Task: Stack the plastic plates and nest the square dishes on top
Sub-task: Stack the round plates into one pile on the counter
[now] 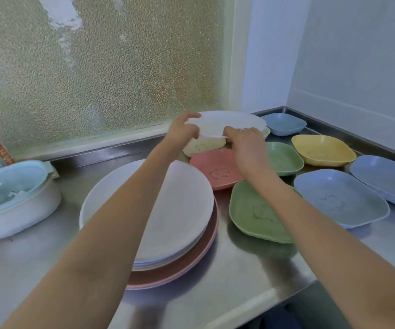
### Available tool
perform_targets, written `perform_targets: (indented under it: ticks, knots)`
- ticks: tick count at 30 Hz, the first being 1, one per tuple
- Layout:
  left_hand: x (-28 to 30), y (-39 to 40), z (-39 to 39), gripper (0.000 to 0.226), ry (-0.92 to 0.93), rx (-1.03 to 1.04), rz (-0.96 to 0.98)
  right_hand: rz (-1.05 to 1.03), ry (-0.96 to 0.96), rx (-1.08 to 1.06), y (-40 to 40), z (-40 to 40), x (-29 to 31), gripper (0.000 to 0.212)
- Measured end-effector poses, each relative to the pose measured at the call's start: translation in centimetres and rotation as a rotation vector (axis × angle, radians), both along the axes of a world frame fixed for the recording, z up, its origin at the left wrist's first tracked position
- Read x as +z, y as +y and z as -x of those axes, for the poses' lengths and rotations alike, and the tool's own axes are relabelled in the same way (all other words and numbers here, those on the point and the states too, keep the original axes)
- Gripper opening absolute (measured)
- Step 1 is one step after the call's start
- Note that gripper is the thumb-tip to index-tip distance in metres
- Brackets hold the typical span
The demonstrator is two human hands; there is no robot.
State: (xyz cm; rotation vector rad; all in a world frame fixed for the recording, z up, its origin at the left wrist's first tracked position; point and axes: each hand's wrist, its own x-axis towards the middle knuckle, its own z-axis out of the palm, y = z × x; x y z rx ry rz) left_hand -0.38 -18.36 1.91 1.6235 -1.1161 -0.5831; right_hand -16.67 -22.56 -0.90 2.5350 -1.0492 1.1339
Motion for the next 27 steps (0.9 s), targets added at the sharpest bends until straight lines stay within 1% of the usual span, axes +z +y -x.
perform_targets:
  ticks: [1,3,4,5,6,7,9,10,13,17,19,23,25,27]
  knots:
    - [0.6,1.1,-0.6,0.057,0.167,0.044,0.045,0.033,-0.036,0.025,1.3,0.0,0.2,0.017]
    - [1.8,4.1,-2.1,0.056,0.467,0.119,0.121,0.095,-0.091,0.068,4.3,0.0,0.2,0.017]
    - [2.3,5.6,-2.9,0.055,0.572,0.146,0.151,0.108,-0.107,0.09,5.8,0.0,0.2,0.014]
    - [2.6,7.2,-3.7,0.053,0.615,0.167,0.163,0.1,-0.124,0.118,7.3,0.1,0.1,0.012]
    - [2.9,9.2,-4.1,0.048,0.569,0.185,0.143,0.088,-0.149,0.16,8.7,0.3,0.0,0.013]
    - [2.9,11.1,-4.6,0.042,0.458,0.198,0.099,0.083,-0.183,0.215,10.2,0.5,-0.1,0.019]
    - [2.1,14.7,-5.8,0.046,0.253,0.2,0.039,0.145,-0.25,0.325,13.3,0.9,-0.5,0.033]
    - [1.4,16.4,-6.3,0.049,0.217,0.194,0.018,0.178,-0.265,0.37,14.7,1.0,-0.7,0.035]
    - [-0.6,20.3,-6.8,0.049,0.191,0.18,0.005,0.163,-0.189,0.433,17.6,1.2,-1.5,0.03]
    - [-2.6,22.0,-7.0,0.047,0.168,0.197,-0.02,0.035,-0.118,0.451,19.0,1.9,-2.5,0.025]
    - [-3.3,22.2,-6.8,0.047,0.177,0.196,-0.018,-0.019,-0.087,0.447,19.6,2.4,-3.0,0.027]
    - [-4.1,22.0,-6.3,0.043,0.251,0.226,0.061,-0.113,0.021,0.484,20.0,3.4,-3.3,0.037]
    - [-4.1,21.8,-5.9,0.041,0.257,0.281,0.093,-0.132,0.121,0.504,19.6,3.4,-3.8,0.033]
    - [-4.2,21.6,-5.5,0.038,0.245,0.315,0.122,-0.2,0.201,0.513,19.1,3.4,-4.1,0.033]
